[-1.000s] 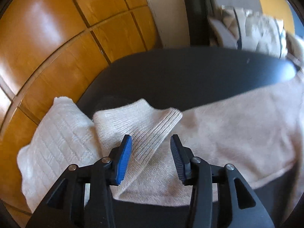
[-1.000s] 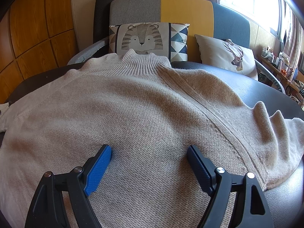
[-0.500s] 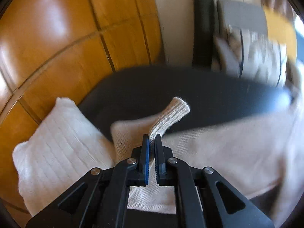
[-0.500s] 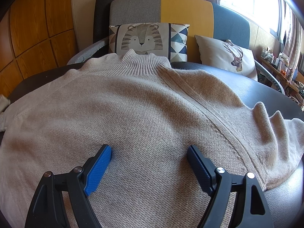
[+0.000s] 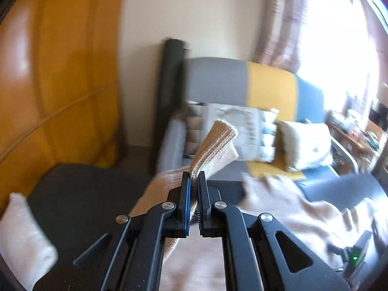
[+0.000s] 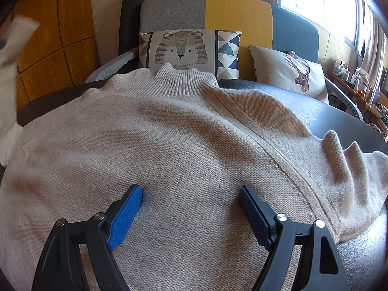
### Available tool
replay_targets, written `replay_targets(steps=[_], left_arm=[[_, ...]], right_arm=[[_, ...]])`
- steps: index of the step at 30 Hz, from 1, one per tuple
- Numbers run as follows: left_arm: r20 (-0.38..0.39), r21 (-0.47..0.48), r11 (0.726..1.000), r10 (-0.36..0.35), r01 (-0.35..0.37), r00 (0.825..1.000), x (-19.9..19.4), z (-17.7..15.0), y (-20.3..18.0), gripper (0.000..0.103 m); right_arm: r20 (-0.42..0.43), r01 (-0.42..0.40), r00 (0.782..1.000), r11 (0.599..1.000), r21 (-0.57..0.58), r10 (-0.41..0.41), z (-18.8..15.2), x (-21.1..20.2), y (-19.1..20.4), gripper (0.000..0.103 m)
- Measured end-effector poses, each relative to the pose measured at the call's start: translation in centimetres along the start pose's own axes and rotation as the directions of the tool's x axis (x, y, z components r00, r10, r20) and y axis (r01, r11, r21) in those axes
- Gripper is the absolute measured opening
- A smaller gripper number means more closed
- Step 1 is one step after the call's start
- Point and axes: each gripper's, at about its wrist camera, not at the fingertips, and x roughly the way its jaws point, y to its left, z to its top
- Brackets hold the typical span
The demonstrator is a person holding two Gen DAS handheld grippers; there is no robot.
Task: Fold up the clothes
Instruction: 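Carry the sleeve with the left tool across the sweater body and release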
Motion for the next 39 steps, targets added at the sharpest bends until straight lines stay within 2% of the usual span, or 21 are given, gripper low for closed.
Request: replay_targets(steps=[4, 9, 13, 16, 18, 19, 20, 21, 22, 24, 26, 29, 30, 32, 34, 36, 37, 38, 39], left_arm=[[-0.07, 0.068, 0.993, -0.092, 0.096, 0.993, 2.9, -2.5, -7.2, 0.004], [-0.166, 0.12, 0.978, -0.147, 0.168, 0.975, 5.6, -6.4, -13.7, 0.004], [-0.235, 0.141, 0.974, -0.141, 0.178, 0.962, 7.7, -9.6, -16.1, 0.005], [-0.276, 0.141, 0.973, -0.136, 0.18, 0.951, 8.5, -11.5, -16.1, 0.005], [-0.29, 0.126, 0.969, -0.167, 0.211, 0.942, 8.5, -12.2, -16.3, 0.008], [-0.315, 0.116, 0.966, -0.184, 0.23, 0.931, 8.4, -12.5, -16.2, 0.013], [-0.344, 0.102, 0.963, -0.202, 0.25, 0.917, 8.2, -12.9, -16.0, 0.019], [-0.374, 0.087, 0.959, -0.219, 0.27, 0.901, 7.9, -13.3, -15.8, 0.021], [-0.367, 0.077, 0.957, -0.233, 0.279, 0.901, 7.2, -13.7, -15.4, 0.021], [-0.297, 0.064, 0.965, -0.223, 0.253, 0.928, 5.0, -14.3, -13.8, 0.024], [-0.254, 0.056, 0.976, -0.188, 0.208, 0.949, 3.4, -15.2, -11.6, 0.033], [-0.205, 0.051, 0.991, -0.108, 0.121, 0.973, 1.2, -16.4, -8.0, 0.033], [-0.199, 0.05, 0.994, -0.081, 0.093, 0.977, 0.7, -16.9, -6.9, 0.033], [-0.228, -0.041, 0.997, -0.066, 0.058, 0.972, 0.3, -17.7, -3.6, 0.033], [-0.27, -0.206, 0.978, -0.095, 0.039, 0.958, 0.7, -18.4, -0.2, 0.033], [-0.23, -0.36, 0.927, -0.193, 0.101, 0.954, 0.9, -18.9, 2.6, 0.033], [-0.222, -0.394, 0.913, -0.211, 0.11, 0.952, 1.1, -19.0, 3.2, 0.033], [-0.224, -0.388, 0.916, -0.206, 0.107, 0.953, 1.2, -18.9, 3.1, 0.033], [-0.227, -0.375, 0.921, -0.198, 0.103, 0.954, 1.3, -18.8, 2.8, 0.033]], right_arm=[[0.001, -0.002, 1.0, 1.0, 0.005, 0.002, 0.0, 0.0, 0.1, 0.083], [0.002, -0.007, 1.0, 1.0, 0.011, 0.007, 0.0, 0.0, 0.1, 0.083], [0.003, -0.006, 1.0, 1.0, 0.01, 0.006, 0.0, 0.0, 0.0, 0.083], [0.003, -0.008, 1.0, 1.0, 0.012, 0.008, 0.0, 0.0, 0.0, 0.084], [0.003, -0.008, 1.0, 1.0, 0.012, 0.008, 0.0, 0.0, 0.0, 0.084], [0.003, -0.008, 1.0, 1.0, 0.013, 0.008, 0.0, 0.0, 0.0, 0.084], [0.002, -0.01, 1.0, 1.0, 0.015, 0.01, 0.0, 0.0, 0.0, 0.084], [0.002, -0.015, 1.0, 1.0, 0.018, 0.015, 0.1, 0.0, -0.1, 0.084], [0.002, -0.02, 1.0, 1.0, 0.022, 0.02, 0.1, 0.0, -0.2, 0.084], [0.0, -0.029, 1.0, 0.999, 0.028, 0.029, 0.1, 0.0, -0.3, 0.085], [0.001, -0.036, 0.999, 0.999, 0.033, 0.036, 0.1, 0.0, -0.4, 0.085], [0.0, -0.045, 0.999, 0.998, 0.036, 0.045, 0.1, 0.0, -0.5, 0.085], [-0.001, -0.051, 0.999, 0.998, 0.039, 0.051, 0.2, -0.1, -0.5, 0.086], [-0.012, -0.065, 0.998, 0.997, 0.038, 0.066, 0.4, 0.0, -0.5, 0.088], [-0.014, -0.113, 0.993, 0.992, 0.049, 0.114, 1.0, -0.4, -0.6, 0.087], [0.002, -0.198, 0.98, 0.973, 0.116, 0.2, 1.6, -0.7, -1.0, 0.086], [0.011, -0.243, 0.97, 0.956, 0.164, 0.245, 1.9, -0.8, -1.4, 0.085], [0.018, -0.29, 0.956, 0.931, 0.222, 0.293, 2.3, -0.6, -1.8, 0.084], [0.028, -0.349, 0.933, 0.881, 0.318, 0.359, 2.6, 0.1, -2.6, 0.079]])
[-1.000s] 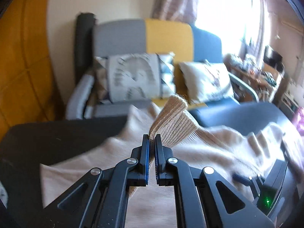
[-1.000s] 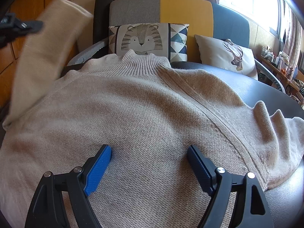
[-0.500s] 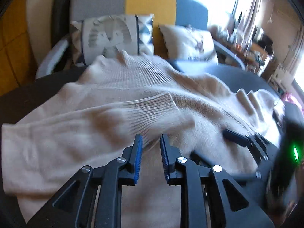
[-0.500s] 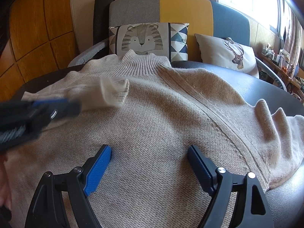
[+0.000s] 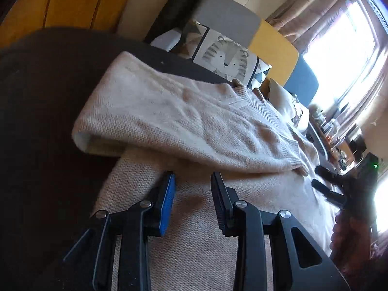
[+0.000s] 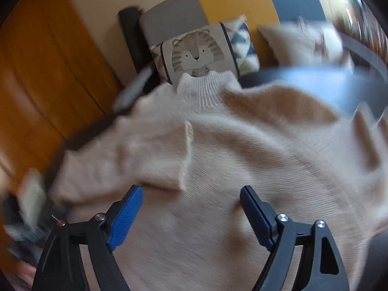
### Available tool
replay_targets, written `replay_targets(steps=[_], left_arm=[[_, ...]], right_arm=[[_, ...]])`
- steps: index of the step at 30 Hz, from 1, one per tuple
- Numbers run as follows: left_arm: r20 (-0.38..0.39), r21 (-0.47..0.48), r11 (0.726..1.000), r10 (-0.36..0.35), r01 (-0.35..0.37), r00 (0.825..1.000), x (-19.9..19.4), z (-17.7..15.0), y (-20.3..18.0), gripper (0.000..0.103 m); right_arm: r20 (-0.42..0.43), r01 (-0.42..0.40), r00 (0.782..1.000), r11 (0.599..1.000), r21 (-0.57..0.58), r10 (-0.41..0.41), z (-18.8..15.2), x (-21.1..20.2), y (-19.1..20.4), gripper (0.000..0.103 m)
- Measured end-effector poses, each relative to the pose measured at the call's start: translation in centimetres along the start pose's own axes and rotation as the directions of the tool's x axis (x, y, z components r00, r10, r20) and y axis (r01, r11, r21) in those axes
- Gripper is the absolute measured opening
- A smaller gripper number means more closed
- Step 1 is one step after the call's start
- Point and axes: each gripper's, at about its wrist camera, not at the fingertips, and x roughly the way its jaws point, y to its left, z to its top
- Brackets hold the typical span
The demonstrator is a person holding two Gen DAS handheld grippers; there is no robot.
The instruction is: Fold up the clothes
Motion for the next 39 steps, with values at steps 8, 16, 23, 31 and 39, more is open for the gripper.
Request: replay_targets(steps=[8, 16, 23, 31, 39], left_arm=[[0.019, -0.03, 0.998, -0.049, 0.049, 0.999, -0.1, 0.3, 0.9, 0.033], [0.033, -0.062, 0.995, -0.082, 0.084, 0.996, -0.3, 0.2, 1.5, 0.033], [0.038, -0.08, 0.992, -0.096, 0.098, 0.995, -0.4, 0.3, 1.7, 0.033], [0.037, -0.098, 0.989, -0.105, 0.109, 0.994, -0.4, 0.5, 1.9, 0.033], [-0.013, 0.01, 0.999, 0.052, -0.052, 0.999, 0.4, 3.1, 0.1, 0.035]], right_arm=[[-0.029, -0.106, 0.993, 0.965, 0.238, 0.116, 3.0, 2.1, -0.7, 0.058], [-0.126, -0.064, 0.989, 0.989, 0.131, 0.081, 2.7, 4.9, 2.4, 0.006], [0.0, -0.031, 1.0, 0.999, 0.03, 0.031, 3.3, 1.8, 3.4, 0.005], [0.07, 0.113, 0.991, 0.993, 0.023, -0.115, 3.2, -0.4, -0.2, 0.005], [0.105, -0.03, 0.994, 0.988, 0.152, 0.014, 1.2, 1.3, -4.4, 0.003]])
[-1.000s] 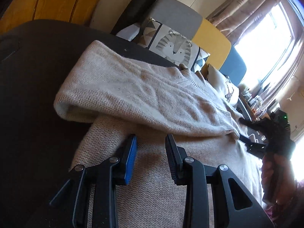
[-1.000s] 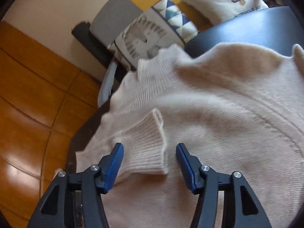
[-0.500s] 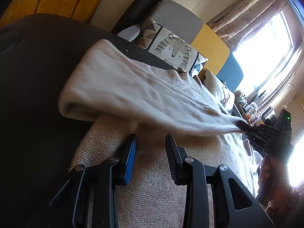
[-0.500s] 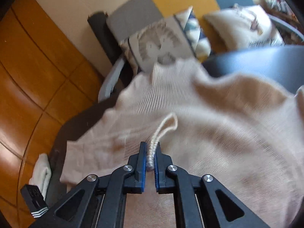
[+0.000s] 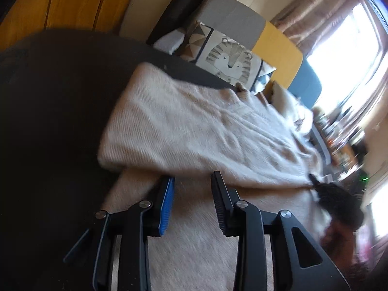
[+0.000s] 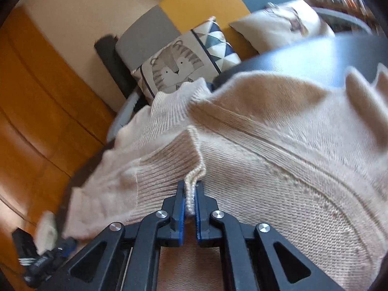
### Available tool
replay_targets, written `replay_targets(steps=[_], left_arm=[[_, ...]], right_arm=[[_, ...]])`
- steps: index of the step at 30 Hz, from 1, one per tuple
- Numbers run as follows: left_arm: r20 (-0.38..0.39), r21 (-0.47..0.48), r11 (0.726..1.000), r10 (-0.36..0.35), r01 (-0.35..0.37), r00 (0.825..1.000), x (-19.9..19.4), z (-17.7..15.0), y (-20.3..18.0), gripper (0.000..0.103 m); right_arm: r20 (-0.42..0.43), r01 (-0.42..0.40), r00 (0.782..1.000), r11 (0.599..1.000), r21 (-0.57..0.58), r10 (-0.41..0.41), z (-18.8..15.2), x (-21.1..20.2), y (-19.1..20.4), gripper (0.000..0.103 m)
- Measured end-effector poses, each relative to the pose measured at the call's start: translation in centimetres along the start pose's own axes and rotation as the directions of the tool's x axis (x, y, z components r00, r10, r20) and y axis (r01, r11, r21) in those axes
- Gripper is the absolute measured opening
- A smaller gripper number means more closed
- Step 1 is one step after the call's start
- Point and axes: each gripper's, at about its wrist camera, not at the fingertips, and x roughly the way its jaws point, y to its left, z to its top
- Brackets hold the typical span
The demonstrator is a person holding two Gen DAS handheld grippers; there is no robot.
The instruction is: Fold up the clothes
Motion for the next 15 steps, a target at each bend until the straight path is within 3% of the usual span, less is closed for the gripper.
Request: replay_targets(steps=[1, 5, 9, 15], left_arm=[[-0.009, 0.016, 1.0, 0.02, -0.02, 1.0, 0.4, 0.4, 0.0, 0.035], [0.076, -0.044, 0.988, 0.151, -0.148, 0.986, -0.2, 2.5, 2.0, 0.035], [0.067, -0.138, 0.982, 0.14, -0.13, 0.988, -0.8, 1.8, 5.0, 0.035], [0.106, -0.129, 0.979, 0.17, -0.156, 0.98, -3.6, -0.2, 3.7, 0.035]], right_arm=[[0.007, 0.009, 1.0, 1.0, -0.001, -0.009, 0.0, -0.1, 0.0, 0.003], [0.022, 0.026, 0.999, 1.0, -0.012, -0.026, -0.1, -0.1, 0.3, 0.003], [0.06, 0.037, 0.997, 0.999, 0.022, -0.039, -0.1, -0.7, -0.3, 0.003], [0.119, 0.006, 0.993, 0.99, 0.14, -0.023, -0.1, -1.9, -2.6, 0.0]])
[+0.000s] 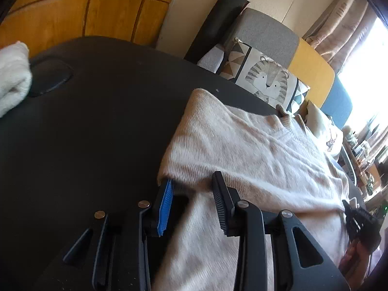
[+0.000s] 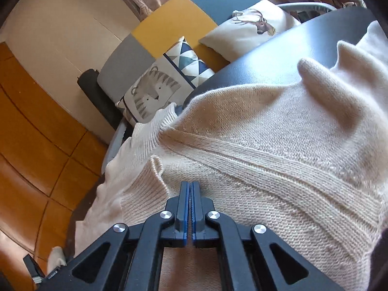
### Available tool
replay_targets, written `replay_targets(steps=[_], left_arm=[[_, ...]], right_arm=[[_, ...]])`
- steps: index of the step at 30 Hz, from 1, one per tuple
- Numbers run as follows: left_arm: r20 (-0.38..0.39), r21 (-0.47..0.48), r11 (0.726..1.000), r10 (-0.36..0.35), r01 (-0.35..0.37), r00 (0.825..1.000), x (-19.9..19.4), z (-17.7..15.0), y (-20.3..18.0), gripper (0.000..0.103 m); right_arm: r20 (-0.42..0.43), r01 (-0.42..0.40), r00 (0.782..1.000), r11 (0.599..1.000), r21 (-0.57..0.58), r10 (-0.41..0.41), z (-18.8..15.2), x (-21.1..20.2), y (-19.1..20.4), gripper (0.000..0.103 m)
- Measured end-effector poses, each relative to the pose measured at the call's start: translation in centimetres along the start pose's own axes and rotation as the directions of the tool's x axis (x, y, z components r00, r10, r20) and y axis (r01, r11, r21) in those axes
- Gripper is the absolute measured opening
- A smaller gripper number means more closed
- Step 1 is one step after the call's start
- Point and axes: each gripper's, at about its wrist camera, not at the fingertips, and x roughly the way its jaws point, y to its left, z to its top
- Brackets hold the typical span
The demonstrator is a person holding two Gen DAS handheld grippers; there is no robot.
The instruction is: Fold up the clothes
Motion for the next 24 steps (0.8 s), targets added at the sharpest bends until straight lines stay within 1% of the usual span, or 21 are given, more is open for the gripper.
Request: replay_targets(steps=[1, 3, 4, 5, 6, 7, 8, 10, 11, 12, 14, 17, 18, 20, 21, 22, 24], left_arm=[[0.041, 0.0, 1.0, -0.002, 0.002, 0.999, -1.0, -0.4, -0.6, 0.035], [0.123, 0.007, 1.0, 0.001, -0.002, 0.992, -2.7, -1.2, -2.0, 0.038], [0.156, 0.038, 0.999, -0.007, 0.001, 0.988, -3.2, -1.7, -2.6, 0.047], [0.162, 0.072, 0.997, -0.02, 0.008, 0.987, -3.2, -2.0, -3.2, 0.053], [0.162, 0.104, 0.994, -0.032, 0.015, 0.986, -3.1, -2.3, -3.7, 0.053], [0.152, 0.116, 0.993, -0.042, 0.025, 0.988, -2.8, -2.3, -3.9, 0.053], [0.138, 0.123, 0.992, -0.052, 0.035, 0.989, -2.4, -2.4, -3.9, 0.053], [0.102, 0.045, 0.998, -0.051, 0.047, 0.994, -1.5, -2.2, -2.3, 0.053], [0.083, 0.001, 0.999, -0.051, 0.051, 0.995, -1.0, -2.1, -1.4, 0.053], [0.08, -0.033, 0.998, -0.058, 0.06, 0.995, -0.8, -2.1, -0.7, 0.053], [0.081, -0.097, 0.992, -0.074, 0.082, 0.994, -0.6, -2.2, 0.5, 0.053], [0.086, -0.193, 0.975, -0.099, 0.114, 0.991, -0.3, -2.4, 2.3, 0.053], [0.085, -0.195, 0.974, -0.097, 0.112, 0.992, -0.3, -2.4, 2.3, 0.053], [0.083, -0.189, 0.976, -0.093, 0.107, 0.992, -0.1, -2.3, 2.1, 0.054], [0.083, -0.187, 0.976, -0.093, 0.107, 0.992, -0.1, -2.3, 2.0, 0.054], [0.083, -0.186, 0.977, -0.093, 0.107, 0.992, -0.1, -2.3, 1.9, 0.054], [0.083, -0.186, 0.977, -0.094, 0.108, 0.992, -0.1, -2.3, 1.9, 0.054]], right_arm=[[-0.002, -0.009, 1.0, 1.0, -0.009, 0.009, 0.0, 0.0, 0.1, 0.002], [-0.036, -0.117, 0.993, 0.993, -0.017, 0.116, 0.0, 0.5, 0.3, 0.004], [-0.036, -0.122, 0.992, 0.992, -0.019, 0.122, 0.0, 0.5, 0.3, 0.008], [-0.05, -0.135, 0.99, 0.991, -0.02, 0.134, 0.1, 0.6, 0.5, 0.012], [-0.065, -0.149, 0.987, 0.989, -0.022, 0.147, 0.2, 0.6, 0.6, 0.02], [-0.086, -0.136, 0.987, 0.99, -0.035, 0.133, 0.2, 0.8, 1.0, 0.022], [-0.113, -0.108, 0.988, 0.992, -0.06, 0.1, 0.2, 0.9, 1.4, 0.023], [-0.165, -0.051, 0.986, 0.992, -0.113, 0.032, 0.0, 1.0, 2.3, 0.024], [-0.174, -0.034, 0.985, 0.991, -0.131, 0.011, -0.1, 0.8, 2.6, 0.026], [-0.183, -0.028, 0.983, 0.991, -0.128, 0.004, -0.1, 0.7, 2.6, 0.03], [-0.196, -0.015, 0.981, 0.993, -0.12, -0.009, -0.2, 0.7, 2.7, 0.031], [-0.204, 0.004, 0.979, 0.993, -0.121, -0.028, -0.2, 0.9, 3.1, 0.034], [-0.198, -0.006, 0.98, 0.99, -0.141, -0.023, -0.2, 0.9, 3.6, 0.034], [-0.202, -0.009, 0.979, 0.981, -0.195, -0.031, -0.1, 1.3, 4.8, 0.03], [-0.202, -0.005, 0.978, 0.97, -0.242, -0.045, -0.3, 1.5, 5.6, 0.015], [-0.201, -0.001, 0.978, 0.957, -0.29, -0.06, -0.5, 1.7, 6.4, 0.005], [-0.173, 0.027, 0.981, 0.936, -0.35, -0.093, -0.7, 1.5, 7.6, 0.004]])
